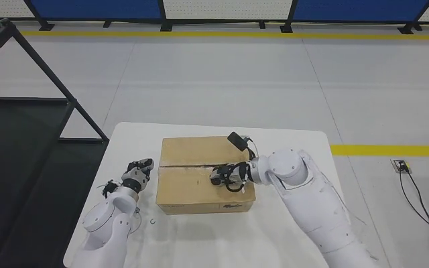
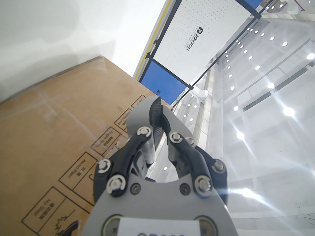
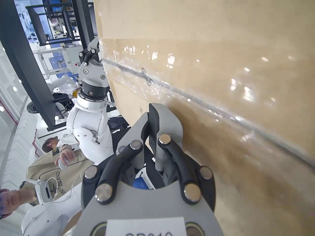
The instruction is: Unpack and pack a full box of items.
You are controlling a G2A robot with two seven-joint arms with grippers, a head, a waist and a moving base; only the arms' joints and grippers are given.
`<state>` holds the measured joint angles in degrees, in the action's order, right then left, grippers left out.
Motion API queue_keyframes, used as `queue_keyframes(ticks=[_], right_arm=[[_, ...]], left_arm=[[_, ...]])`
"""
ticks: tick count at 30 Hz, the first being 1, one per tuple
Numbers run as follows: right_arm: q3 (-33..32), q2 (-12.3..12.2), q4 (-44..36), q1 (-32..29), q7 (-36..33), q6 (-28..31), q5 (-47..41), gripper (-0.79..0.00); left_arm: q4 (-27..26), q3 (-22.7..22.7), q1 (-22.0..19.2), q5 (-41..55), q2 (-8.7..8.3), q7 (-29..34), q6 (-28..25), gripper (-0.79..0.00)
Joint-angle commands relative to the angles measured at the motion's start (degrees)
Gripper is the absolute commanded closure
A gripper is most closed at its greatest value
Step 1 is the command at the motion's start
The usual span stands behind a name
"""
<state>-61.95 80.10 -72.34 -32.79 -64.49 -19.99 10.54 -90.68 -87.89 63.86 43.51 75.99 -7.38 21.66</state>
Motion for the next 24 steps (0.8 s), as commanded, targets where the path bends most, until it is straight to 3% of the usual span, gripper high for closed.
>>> queue_keyframes(ticks=[1, 9, 10, 12, 13, 16, 24], right_arm=[[-1.57, -0.61, -2.78, -1.74, 0.45, -2.04, 0.91, 0.0], [-8.26, -2.75, -11.01, -8.16, 2.04, -5.04, 1.63, 0.0], [-9.21, -2.94, -12.0, -9.15, 2.84, -4.1, 1.13, -0.117], [-11.26, -3.35, -13.71, -11.1, 4.61, -1.87, 0.3, -0.545], [-12.31, -3.55, -14.57, -12.13, 5.89, -0.81, 0.13, -0.785], [-15.83, -4.14, -17.46, -15.48, 9.18, 3.44, -1.37, -0.785], [-26.4, -5.1, -24.58, -26.77, 21.35, 13.74, -9.39, -0.785]], left_arm=[[-0.06, -0.11, 0.03, 0.0, -0.02, 0.03, 0.08, 0.0], [-0.68, -1.99, 0.28, 1.28, -0.14, 0.35, -0.7, 0.0], [-0.98, -2.48, 0.38, 1.51, -0.18, 0.41, -0.96, 0.0], [-1.71, -3.45, 0.77, 2.32, -0.24, 0.72, -1.41, -0.012], [-2.13, -3.93, 1.02, 2.41, -0.3, 0.84, -1.55, -0.219], [-3.48, -5.35, 1.91, 2.93, -0.44, 1.33, -2.32, -0.785], [-6.64, -8.24, 4.29, 4.33, -0.64, 3.15, -5.73, -0.785]])
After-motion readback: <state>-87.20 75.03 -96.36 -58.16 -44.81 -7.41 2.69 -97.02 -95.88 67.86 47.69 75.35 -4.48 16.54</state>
